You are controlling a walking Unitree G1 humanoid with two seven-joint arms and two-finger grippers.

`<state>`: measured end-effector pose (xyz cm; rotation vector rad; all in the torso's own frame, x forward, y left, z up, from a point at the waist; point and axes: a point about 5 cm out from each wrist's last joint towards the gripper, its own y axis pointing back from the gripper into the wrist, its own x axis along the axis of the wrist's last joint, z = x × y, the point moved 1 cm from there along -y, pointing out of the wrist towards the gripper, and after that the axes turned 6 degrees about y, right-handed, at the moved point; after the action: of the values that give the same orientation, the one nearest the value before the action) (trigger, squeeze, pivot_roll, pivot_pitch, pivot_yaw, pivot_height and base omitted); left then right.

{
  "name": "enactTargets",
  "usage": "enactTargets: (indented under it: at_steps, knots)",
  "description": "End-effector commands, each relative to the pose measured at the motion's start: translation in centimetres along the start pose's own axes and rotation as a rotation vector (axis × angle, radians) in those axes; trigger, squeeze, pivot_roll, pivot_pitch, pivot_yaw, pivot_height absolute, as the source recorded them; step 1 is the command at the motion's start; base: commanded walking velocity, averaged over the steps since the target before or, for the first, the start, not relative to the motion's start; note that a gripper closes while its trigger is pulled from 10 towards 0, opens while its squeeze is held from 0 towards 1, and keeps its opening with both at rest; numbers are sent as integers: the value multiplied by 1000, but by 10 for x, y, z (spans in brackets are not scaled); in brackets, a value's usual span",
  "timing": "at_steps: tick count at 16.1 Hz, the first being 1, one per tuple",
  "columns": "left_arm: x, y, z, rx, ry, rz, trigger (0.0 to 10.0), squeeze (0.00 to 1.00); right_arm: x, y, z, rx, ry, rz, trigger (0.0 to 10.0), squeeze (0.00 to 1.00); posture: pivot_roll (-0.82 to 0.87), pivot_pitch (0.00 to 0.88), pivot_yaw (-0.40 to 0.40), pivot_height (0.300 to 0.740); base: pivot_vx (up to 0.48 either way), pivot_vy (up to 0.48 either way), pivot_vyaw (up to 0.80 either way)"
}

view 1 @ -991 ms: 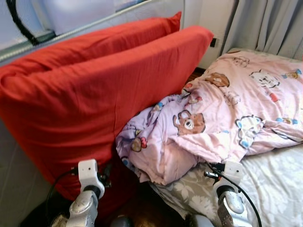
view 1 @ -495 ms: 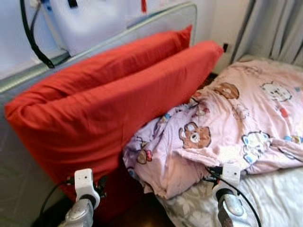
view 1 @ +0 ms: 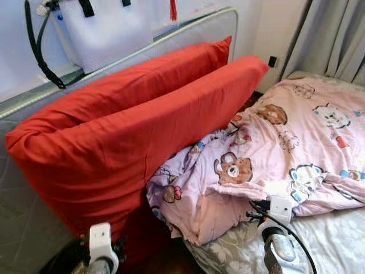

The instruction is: Clean up the room

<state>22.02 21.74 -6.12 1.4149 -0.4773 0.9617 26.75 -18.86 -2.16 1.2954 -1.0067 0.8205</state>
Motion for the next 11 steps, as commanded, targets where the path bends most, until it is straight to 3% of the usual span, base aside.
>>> enactTargets:
  at_steps: [1,8,11]
  knots:
    - [-7,3,-7,31,-2,-32,10000,0,0,-1,-3,12,4,-8,10000,0,-42,0,27,740,0,0,0]
    - [-37,14,-15,78,-20,-143,10000,0,-1,2,-3,8,1,13,10000,0,-59,0,26,740,0,0,0]
    - [-43,16,-16,103,15,-156,10000,0,1,0,-3,7,21,18,10000,0,-54,0,25,740,0,0,0]
